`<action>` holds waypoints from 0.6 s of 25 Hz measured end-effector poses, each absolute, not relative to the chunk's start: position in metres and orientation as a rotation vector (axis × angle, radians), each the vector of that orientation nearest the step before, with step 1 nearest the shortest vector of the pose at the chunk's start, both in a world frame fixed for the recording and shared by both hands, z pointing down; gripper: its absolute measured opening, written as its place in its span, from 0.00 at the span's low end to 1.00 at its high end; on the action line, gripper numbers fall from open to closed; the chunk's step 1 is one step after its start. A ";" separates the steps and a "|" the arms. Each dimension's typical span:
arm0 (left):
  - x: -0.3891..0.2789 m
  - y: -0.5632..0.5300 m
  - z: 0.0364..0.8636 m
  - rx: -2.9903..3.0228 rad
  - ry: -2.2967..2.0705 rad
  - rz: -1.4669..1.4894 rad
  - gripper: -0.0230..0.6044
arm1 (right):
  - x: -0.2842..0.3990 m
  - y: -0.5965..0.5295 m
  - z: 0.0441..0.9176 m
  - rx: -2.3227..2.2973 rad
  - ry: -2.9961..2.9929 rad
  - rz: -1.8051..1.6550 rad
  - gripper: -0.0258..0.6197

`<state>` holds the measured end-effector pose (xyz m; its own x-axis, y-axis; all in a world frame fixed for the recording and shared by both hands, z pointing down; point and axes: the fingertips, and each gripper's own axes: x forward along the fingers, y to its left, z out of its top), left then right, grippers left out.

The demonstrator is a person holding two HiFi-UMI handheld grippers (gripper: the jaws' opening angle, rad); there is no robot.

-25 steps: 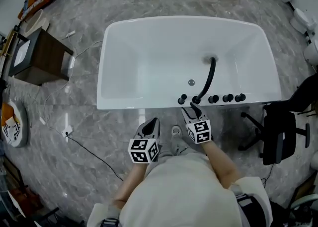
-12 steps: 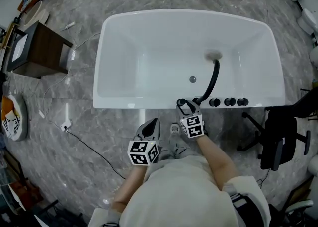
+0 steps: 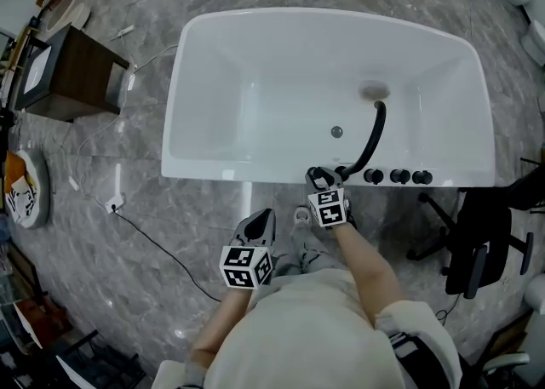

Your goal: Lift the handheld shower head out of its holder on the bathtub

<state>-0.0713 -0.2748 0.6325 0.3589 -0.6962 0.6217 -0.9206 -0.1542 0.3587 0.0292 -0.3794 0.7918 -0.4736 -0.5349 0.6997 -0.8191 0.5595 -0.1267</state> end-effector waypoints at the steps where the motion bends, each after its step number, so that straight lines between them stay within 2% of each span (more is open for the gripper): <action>1: -0.071 -0.274 0.632 1.920 -1.402 0.407 0.07 | 0.028 -0.380 0.791 1.074 -2.184 0.594 0.27; 15: -0.072 -0.270 0.617 1.959 -1.407 0.382 0.07 | 0.032 -0.376 0.767 1.084 -2.177 0.556 0.26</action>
